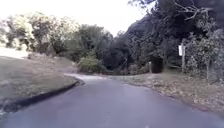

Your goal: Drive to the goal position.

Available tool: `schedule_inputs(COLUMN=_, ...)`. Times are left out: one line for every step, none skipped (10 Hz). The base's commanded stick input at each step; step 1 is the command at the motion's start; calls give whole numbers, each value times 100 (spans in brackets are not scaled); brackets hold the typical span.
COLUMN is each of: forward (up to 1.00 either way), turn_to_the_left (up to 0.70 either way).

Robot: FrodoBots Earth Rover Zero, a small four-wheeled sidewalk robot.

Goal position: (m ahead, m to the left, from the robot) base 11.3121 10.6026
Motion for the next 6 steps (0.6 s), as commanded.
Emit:
schedule_inputs(forward=100, turn_to_the_left=0)
schedule_inputs(forward=100, turn_to_the_left=0)
schedule_inputs(forward=100, turn_to_the_left=0)
schedule_inputs(forward=100, turn_to_the_left=0)
schedule_inputs(forward=100, turn_to_the_left=0)
schedule_inputs(forward=100, turn_to_the_left=0)
